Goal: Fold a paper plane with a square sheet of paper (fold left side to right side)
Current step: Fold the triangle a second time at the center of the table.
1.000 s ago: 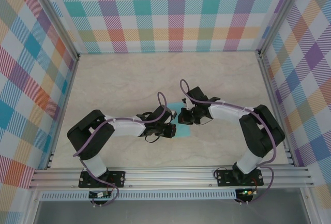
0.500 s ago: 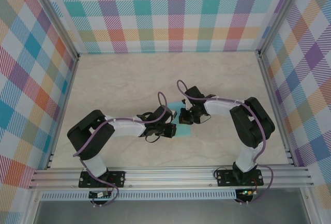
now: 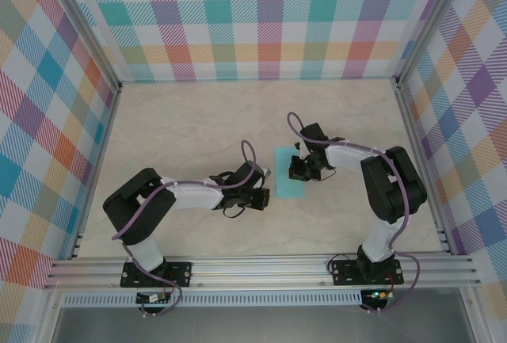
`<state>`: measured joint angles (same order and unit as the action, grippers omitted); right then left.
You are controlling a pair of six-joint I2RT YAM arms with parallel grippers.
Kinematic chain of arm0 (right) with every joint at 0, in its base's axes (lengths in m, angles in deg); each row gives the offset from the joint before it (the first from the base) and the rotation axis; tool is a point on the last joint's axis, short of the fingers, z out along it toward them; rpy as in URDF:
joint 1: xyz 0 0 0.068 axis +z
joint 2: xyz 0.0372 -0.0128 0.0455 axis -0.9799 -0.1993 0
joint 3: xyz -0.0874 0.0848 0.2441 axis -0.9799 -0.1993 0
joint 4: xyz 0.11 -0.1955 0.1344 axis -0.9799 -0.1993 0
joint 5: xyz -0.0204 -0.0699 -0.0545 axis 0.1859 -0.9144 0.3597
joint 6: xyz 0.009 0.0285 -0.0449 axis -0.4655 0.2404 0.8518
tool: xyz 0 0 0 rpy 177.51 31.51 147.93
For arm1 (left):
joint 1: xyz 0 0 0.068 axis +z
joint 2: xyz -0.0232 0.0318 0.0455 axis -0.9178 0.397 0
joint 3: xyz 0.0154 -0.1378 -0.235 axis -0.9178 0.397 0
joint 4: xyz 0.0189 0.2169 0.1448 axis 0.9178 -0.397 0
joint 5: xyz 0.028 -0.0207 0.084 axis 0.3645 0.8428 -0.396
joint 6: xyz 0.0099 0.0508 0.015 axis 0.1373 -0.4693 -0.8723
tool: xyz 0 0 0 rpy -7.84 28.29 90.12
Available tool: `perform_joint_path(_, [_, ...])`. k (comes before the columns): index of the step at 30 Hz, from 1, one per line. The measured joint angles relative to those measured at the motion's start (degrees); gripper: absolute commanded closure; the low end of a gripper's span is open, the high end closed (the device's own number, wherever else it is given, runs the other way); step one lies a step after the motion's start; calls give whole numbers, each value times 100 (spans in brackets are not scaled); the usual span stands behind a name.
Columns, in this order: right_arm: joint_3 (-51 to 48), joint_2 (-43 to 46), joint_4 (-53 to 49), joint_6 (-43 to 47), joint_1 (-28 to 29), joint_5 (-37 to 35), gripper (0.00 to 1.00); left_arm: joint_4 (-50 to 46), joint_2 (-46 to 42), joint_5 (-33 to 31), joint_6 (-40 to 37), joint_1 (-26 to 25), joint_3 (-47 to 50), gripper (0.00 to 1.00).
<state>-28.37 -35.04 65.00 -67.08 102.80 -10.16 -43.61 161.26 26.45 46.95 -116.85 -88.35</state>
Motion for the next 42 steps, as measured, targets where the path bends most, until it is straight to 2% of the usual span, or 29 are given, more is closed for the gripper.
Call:
perform_joint_path(5, [-103,66,103,-9,7,15,96,-411,-328,13,-20,44,61,93])
perform_joint_path(10, [-251,155,245,-31,13,26,96,-450,-431,448,-63,101,-299,93])
perform_joint_path(19, [-297,181,280,-33,20,44,96,-109,769,1161,-63,105,-1419,94])
perform_joint_path(25, [-354,214,321,-48,20,68,96,-109,1285,1209,-61,138,-1620,95])
perform_joint_path(35, [-361,223,319,-50,39,83,96,-94,1320,1167,26,219,-1587,96])
perform_joint_path(42, [-361,223,295,-50,48,98,96,262,1255,1211,247,267,-1303,98])
